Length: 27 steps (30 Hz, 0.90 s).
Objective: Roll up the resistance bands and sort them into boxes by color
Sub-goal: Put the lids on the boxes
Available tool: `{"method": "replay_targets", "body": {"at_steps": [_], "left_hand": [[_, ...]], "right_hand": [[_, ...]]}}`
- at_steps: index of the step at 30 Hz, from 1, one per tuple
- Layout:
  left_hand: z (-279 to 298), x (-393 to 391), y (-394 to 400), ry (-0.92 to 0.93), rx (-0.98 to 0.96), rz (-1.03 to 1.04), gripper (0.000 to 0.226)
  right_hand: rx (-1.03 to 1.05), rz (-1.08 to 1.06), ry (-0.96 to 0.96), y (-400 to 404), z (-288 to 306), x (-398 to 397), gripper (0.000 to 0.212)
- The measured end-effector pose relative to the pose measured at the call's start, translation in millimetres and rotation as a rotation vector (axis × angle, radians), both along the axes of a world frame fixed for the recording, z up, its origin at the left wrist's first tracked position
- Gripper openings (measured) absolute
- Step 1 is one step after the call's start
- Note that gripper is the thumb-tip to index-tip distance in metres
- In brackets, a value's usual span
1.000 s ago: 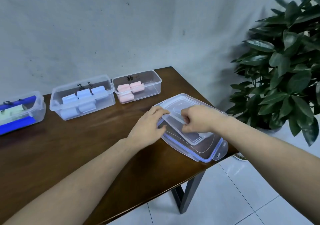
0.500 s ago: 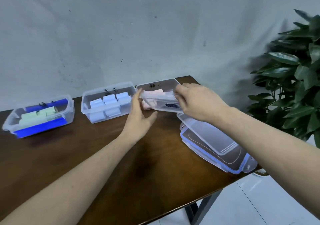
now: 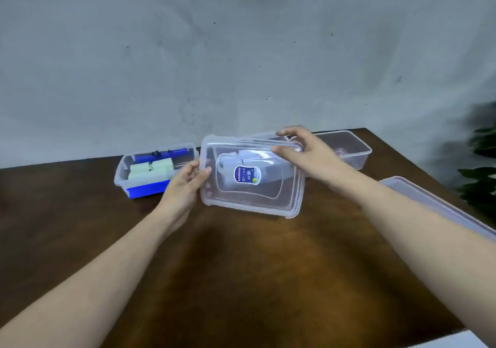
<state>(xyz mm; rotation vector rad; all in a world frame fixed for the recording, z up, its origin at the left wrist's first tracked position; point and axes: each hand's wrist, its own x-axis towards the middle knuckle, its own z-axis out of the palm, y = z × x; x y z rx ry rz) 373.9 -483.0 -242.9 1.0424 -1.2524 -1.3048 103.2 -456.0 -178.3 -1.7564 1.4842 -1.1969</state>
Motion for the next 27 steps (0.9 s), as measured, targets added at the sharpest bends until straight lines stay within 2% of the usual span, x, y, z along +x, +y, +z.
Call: {"method": "replay_targets", "body": {"at_steps": [2, 3, 7, 11, 14, 17, 20, 23, 27], "left_hand": [[-1, 26, -2, 0.068, 0.018, 0.067, 0.018], [-1, 41, -3, 0.085, 0.025, 0.1, 0.018], [3, 84, -15, 0.024, 0.019, 0.29, 0.038], [8, 121, -31, -0.081, -0.035, 0.478, 0.037], [8, 141, -43, -0.138, -0.041, 0.548, 0.036], [4, 156, -55, -0.188, -0.034, 0.546, 0.03], [4, 167, -67, -0.293, -0.041, 0.569, 0.048], [2, 171, -78, -0.267, -0.031, 0.552, 0.05], [-8, 176, -87, -0.247, -0.012, 0.529, 0.041]], "right_hand": [[0.029, -0.045, -0.091, -7, -7, 22, 0.045], [0.045, -0.034, -0.126, -13, -12, 38, 0.047], [0.045, -0.071, -0.162, -33, -25, 91, 0.046], [0.048, -0.094, -0.245, -61, -31, 147, 0.028], [0.08, -0.091, -0.289, -86, -30, 179, 0.045], [0.134, -0.098, -0.19, -108, -29, 200, 0.05], [0.201, -0.102, -0.096, -127, -32, 214, 0.051], [0.268, -0.113, -0.046, -141, -39, 220, 0.051], [0.274, -0.066, 0.066, -157, -48, 223, 0.039]]}}
